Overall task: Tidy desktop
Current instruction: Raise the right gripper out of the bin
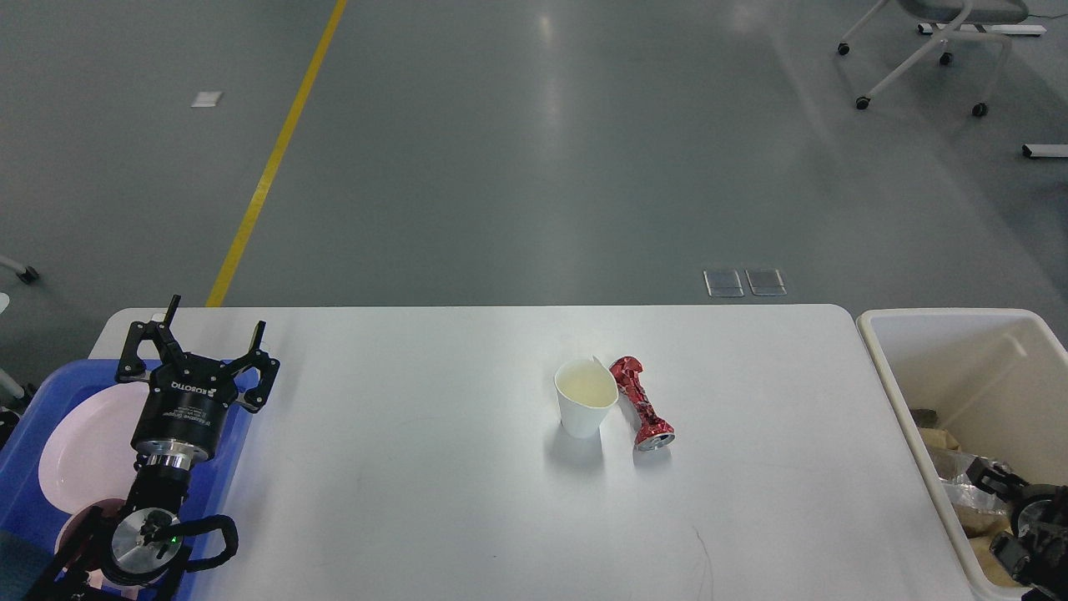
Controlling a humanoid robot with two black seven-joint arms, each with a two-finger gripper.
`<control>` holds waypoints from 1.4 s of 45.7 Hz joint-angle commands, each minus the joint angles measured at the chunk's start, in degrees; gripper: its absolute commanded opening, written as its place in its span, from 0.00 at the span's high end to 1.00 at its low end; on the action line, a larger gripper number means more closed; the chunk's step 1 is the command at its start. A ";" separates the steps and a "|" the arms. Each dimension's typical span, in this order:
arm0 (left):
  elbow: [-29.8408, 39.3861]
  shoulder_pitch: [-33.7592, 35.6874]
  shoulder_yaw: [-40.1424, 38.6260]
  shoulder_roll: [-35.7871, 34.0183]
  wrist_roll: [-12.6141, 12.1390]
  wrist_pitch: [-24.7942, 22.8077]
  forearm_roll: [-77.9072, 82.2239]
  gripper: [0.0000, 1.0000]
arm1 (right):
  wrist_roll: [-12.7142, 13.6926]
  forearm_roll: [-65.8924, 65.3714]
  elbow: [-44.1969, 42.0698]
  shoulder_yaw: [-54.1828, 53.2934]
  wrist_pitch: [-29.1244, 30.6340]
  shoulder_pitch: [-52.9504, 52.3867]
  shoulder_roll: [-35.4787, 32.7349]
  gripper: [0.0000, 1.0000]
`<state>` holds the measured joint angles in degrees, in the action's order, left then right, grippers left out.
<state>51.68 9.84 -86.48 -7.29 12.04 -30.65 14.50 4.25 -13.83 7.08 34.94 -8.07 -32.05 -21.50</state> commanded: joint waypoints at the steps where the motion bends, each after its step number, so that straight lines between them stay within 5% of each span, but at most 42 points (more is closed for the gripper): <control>1: 0.00 0.00 0.00 0.00 0.01 0.06 0.00 0.04 | 0.76 -0.59 3.55 0.57 7.87 -5.21 -4.41 0.00; 16: 0.00 0.00 0.00 0.00 0.01 -0.02 0.00 0.04 | 5.77 -7.17 27.62 5.66 35.20 -32.62 -17.17 0.00; 32: 0.00 0.00 0.00 0.00 0.01 -0.02 0.00 0.04 | 6.21 -3.32 45.82 26.84 56.57 -67.87 -10.58 0.00; 48: 0.00 0.00 0.00 0.00 0.01 0.06 0.00 0.04 | 6.65 2.22 70.08 31.77 58.95 -96.62 -8.04 0.00; 64: 0.00 0.00 0.00 0.00 0.01 -0.02 0.00 0.04 | 10.16 11.71 87.57 32.13 59.13 -119.37 -0.30 0.00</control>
<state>51.68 9.85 -86.47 -7.30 12.01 -30.59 14.50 13.84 -3.87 88.03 67.57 50.91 -143.18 -24.07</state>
